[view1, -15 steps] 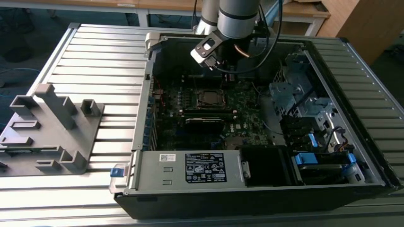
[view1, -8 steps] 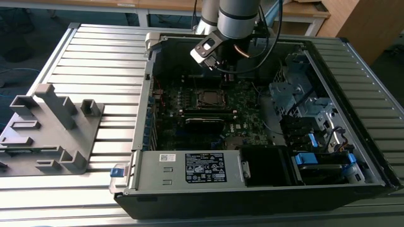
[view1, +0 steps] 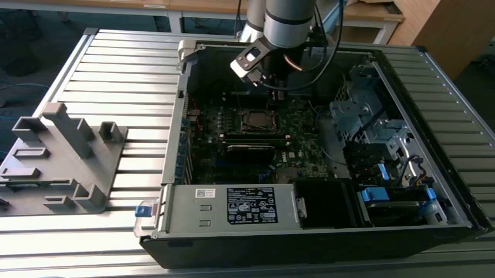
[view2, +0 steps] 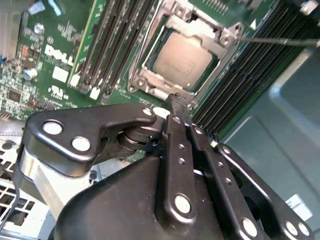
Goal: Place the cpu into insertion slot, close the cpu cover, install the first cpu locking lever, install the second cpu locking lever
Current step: 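Close the cpu cover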
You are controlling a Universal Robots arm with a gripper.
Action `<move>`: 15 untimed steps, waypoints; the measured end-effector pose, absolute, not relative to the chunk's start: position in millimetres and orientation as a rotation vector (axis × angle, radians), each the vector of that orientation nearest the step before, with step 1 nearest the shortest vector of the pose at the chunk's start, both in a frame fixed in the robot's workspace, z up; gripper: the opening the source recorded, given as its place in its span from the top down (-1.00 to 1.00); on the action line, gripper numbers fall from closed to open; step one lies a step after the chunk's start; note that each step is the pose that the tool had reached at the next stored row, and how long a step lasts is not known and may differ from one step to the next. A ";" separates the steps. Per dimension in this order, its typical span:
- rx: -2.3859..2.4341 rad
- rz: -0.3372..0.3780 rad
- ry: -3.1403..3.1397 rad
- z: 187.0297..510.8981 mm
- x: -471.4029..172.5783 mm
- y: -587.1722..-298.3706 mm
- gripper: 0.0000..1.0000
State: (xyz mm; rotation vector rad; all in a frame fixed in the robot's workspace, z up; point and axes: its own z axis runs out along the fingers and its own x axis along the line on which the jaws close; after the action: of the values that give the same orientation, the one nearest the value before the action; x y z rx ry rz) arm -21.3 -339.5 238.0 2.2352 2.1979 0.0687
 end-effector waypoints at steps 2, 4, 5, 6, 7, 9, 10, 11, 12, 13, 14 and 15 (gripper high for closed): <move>2.235 0.069 2.198 237.1 -27.2 -339.5 0.79; 2.235 0.069 2.198 236.1 -31.1 -339.4 0.79; 2.235 0.069 2.198 235.6 -31.7 -339.4 0.79; 2.235 0.069 2.198 235.2 -32.0 -339.4 0.79; 2.235 0.069 2.198 235.0 -32.1 -339.5 0.79; 2.235 0.068 2.198 235.0 -32.2 -339.5 0.79; 2.235 0.068 2.198 234.9 -32.3 -339.5 0.79; 2.235 0.069 2.198 234.8 -33.1 -339.4 0.79; 2.235 0.069 2.198 234.6 -34.7 -339.4 0.79; 2.235 0.069 2.198 234.5 -36.7 -339.4 0.79; 2.236 0.069 2.197 234.3 -38.5 -339.4 0.79; 2.236 0.069 2.197 233.9 -39.7 -339.5 0.79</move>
State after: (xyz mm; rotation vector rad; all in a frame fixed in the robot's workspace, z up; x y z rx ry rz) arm -39.7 -339.5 233.9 2.2362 2.1967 0.0687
